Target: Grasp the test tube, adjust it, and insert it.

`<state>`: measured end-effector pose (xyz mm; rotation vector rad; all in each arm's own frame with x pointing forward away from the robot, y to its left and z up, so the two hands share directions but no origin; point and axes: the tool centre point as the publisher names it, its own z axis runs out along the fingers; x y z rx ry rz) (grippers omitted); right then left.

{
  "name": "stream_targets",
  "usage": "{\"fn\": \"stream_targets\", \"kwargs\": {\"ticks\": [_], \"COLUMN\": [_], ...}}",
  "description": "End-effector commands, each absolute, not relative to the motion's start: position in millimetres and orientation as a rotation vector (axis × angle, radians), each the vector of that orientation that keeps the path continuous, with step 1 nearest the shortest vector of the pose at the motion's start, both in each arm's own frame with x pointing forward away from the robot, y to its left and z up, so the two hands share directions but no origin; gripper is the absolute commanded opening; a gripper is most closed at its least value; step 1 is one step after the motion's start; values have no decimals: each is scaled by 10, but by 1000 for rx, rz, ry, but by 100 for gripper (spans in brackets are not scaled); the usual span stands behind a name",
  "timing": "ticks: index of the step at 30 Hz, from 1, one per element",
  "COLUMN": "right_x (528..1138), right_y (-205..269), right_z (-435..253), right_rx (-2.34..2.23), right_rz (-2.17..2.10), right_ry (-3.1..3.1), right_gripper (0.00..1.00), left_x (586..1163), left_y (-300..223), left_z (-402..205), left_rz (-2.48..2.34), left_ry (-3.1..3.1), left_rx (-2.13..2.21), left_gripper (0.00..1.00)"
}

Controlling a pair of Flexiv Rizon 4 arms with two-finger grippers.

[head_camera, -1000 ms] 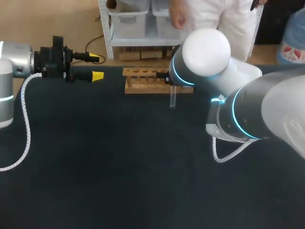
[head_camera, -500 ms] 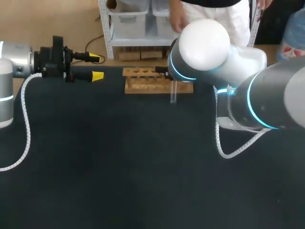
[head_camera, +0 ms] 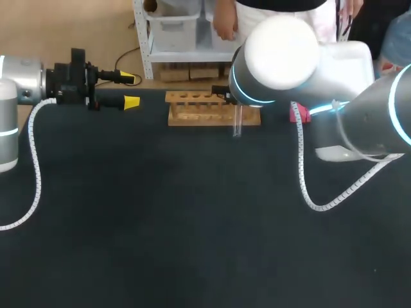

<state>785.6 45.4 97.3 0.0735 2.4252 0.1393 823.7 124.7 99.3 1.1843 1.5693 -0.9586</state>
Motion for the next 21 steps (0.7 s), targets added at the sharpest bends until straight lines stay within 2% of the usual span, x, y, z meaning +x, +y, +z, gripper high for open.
{"fn": "stream_targets", "kwargs": {"ticks": [1, 21], "right_x": [7802, 7795], "right_y": [434, 443], "right_z": [987, 1008], "right_rx": [73, 71], "right_rz": [155, 168], "right_ry": [2412, 2414], "right_gripper": [0, 0], "left_x": [8238, 8238], "left_y": [1250, 1250], "left_z": [981, 981], "left_rz": [-958, -958], "left_ry": [1565, 1565], "left_rx": [1184, 1184], "left_gripper": [100, 100]}}
